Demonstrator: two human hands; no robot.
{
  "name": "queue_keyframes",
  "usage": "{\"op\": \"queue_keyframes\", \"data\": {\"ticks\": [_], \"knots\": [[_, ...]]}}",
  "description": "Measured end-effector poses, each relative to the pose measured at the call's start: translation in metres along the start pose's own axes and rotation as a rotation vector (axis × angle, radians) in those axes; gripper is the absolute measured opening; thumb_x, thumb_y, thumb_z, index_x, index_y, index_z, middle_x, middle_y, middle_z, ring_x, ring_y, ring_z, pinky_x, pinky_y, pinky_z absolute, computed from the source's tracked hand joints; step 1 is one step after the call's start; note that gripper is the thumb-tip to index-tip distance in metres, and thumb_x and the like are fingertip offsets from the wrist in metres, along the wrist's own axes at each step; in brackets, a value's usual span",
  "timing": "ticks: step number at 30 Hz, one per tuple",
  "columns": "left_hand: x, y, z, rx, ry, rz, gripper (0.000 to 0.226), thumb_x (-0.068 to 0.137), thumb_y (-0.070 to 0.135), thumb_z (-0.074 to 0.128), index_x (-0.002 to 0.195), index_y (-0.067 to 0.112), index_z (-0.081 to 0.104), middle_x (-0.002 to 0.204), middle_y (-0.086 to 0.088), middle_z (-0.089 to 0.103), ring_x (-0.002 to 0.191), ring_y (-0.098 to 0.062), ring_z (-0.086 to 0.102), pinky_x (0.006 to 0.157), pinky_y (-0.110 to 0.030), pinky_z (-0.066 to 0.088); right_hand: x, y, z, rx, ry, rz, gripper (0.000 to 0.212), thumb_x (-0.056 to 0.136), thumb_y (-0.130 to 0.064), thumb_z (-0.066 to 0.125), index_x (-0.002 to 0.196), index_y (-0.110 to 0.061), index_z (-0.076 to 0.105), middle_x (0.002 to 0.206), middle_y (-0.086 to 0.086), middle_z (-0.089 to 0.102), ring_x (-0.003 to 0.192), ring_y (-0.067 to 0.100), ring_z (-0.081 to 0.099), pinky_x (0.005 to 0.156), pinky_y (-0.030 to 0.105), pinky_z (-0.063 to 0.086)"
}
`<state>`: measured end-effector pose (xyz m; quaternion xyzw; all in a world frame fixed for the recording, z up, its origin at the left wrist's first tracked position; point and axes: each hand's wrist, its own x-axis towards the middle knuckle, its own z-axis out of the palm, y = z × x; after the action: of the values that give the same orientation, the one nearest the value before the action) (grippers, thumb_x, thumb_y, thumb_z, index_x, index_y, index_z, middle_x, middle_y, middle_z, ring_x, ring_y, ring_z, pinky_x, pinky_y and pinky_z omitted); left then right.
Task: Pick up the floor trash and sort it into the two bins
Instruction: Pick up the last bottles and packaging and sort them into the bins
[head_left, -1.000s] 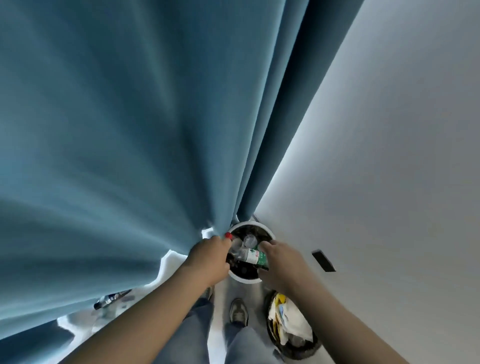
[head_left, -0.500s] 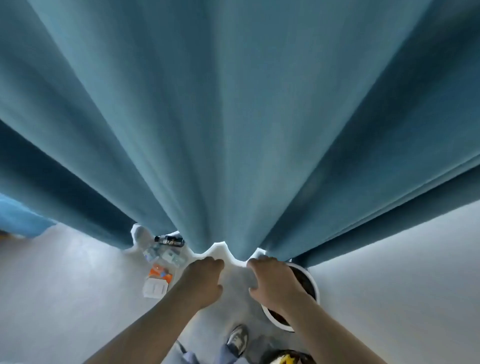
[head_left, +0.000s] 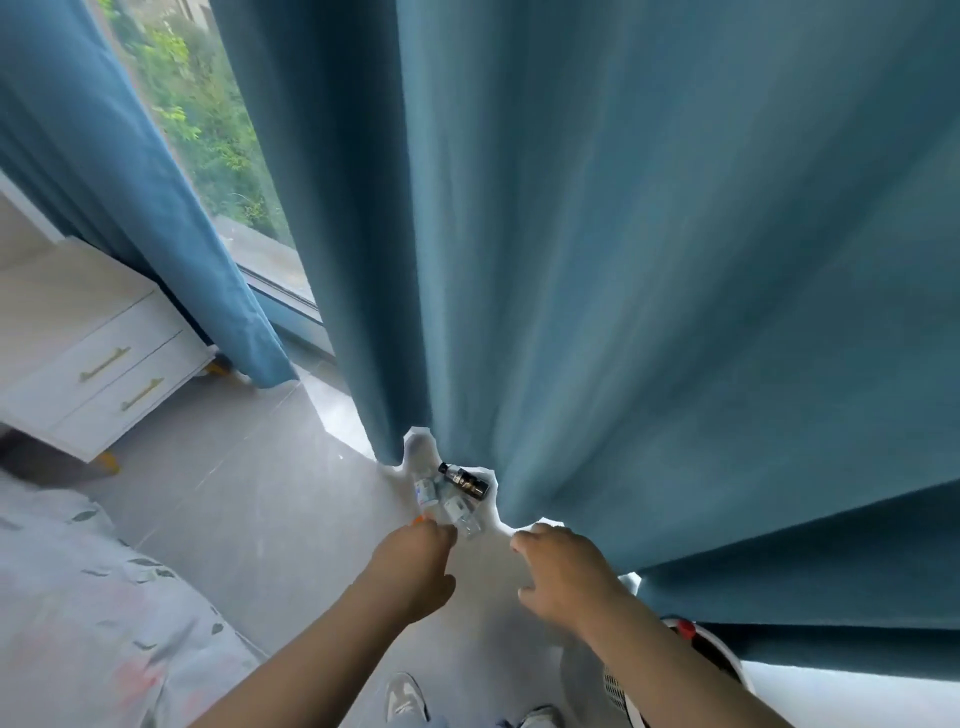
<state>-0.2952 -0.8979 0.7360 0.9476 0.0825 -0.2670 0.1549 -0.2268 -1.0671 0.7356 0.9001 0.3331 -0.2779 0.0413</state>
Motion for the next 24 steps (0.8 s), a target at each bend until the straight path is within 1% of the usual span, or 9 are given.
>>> {"op": "queue_keyframes", "data": {"ticks": [3,8,13,15,17,19,22,24], "knots": [[-0.003,-0.026,-0.009,-0.05,0.01,-0.03,0.035,0.086,0.02,0.054,0.121,0.014,0.055,0.115,-0.005,0.06,0.105,-0.026,0.059,0.081,-0.029,0.046,0.014,-0.021,-0.008,-0.021,0.0,-0.022,0.039,0.084,-0.022,0.057,0.121,-0.017,0.052,0.117,0.006,0.058,0.109,0.029,0.057,0.088,0.036,0.047],[-0.005,-0.051,-0.022,-0.106,0.029,-0.072,0.034,0.087,0.023,0.053,0.121,0.018,0.055,0.117,-0.002,0.06,0.107,-0.023,0.058,0.082,-0.028,0.045,0.036,-0.044,-0.027,-0.051,-0.035,-0.066,0.038,0.085,-0.025,0.058,0.122,-0.015,0.051,0.121,0.01,0.055,0.112,0.031,0.054,0.088,0.036,0.046],[0.009,-0.067,-0.046,-0.119,0.057,-0.137,0.036,0.091,0.025,0.05,0.125,0.016,0.052,0.122,-0.005,0.058,0.111,-0.025,0.056,0.088,-0.03,0.046,0.07,-0.051,-0.053,-0.079,-0.007,-0.132,0.039,0.087,-0.023,0.056,0.125,-0.015,0.051,0.127,0.008,0.053,0.116,0.029,0.052,0.091,0.036,0.046],[0.017,-0.071,-0.057,-0.126,0.07,-0.172,0.036,0.091,0.021,0.05,0.127,0.017,0.052,0.123,-0.005,0.058,0.112,-0.024,0.056,0.089,-0.031,0.047,0.085,-0.05,-0.065,-0.081,0.015,-0.163,0.036,0.088,-0.026,0.056,0.121,-0.014,0.052,0.127,0.007,0.053,0.117,0.029,0.051,0.089,0.034,0.045],[0.026,-0.074,-0.069,-0.134,0.09,-0.202,0.039,0.091,0.02,0.052,0.129,0.018,0.051,0.124,-0.004,0.058,0.112,-0.024,0.057,0.09,-0.03,0.048,0.1,-0.046,-0.077,-0.086,0.035,-0.195,0.037,0.088,-0.03,0.059,0.12,-0.013,0.053,0.125,0.007,0.054,0.116,0.029,0.051,0.09,0.033,0.044],[0.036,-0.075,-0.081,-0.13,0.116,-0.219,0.041,0.091,0.02,0.053,0.132,0.018,0.05,0.125,-0.004,0.057,0.111,-0.023,0.057,0.089,-0.028,0.048,0.113,-0.042,-0.088,-0.101,0.036,-0.212,0.038,0.086,-0.032,0.061,0.118,-0.013,0.053,0.12,0.008,0.055,0.113,0.028,0.052,0.086,0.032,0.042],[0.051,-0.077,-0.097,-0.135,0.152,-0.23,0.045,0.092,0.02,0.053,0.136,0.018,0.047,0.125,-0.004,0.057,0.111,-0.022,0.057,0.087,-0.026,0.046,0.131,-0.037,-0.1,-0.106,0.051,-0.226,0.029,0.087,-0.027,0.058,0.113,-0.014,0.053,0.115,0.009,0.056,0.108,0.028,0.053,0.072,0.03,0.033],[0.061,-0.079,-0.104,-0.144,0.155,-0.234,0.045,0.091,0.02,0.053,0.136,0.018,0.047,0.125,-0.004,0.057,0.111,-0.023,0.057,0.088,-0.028,0.047,0.142,-0.033,-0.104,-0.088,0.063,-0.23,0.025,0.087,-0.024,0.055,0.11,-0.014,0.053,0.113,0.009,0.056,0.106,0.028,0.054,0.071,0.029,0.03]]}}
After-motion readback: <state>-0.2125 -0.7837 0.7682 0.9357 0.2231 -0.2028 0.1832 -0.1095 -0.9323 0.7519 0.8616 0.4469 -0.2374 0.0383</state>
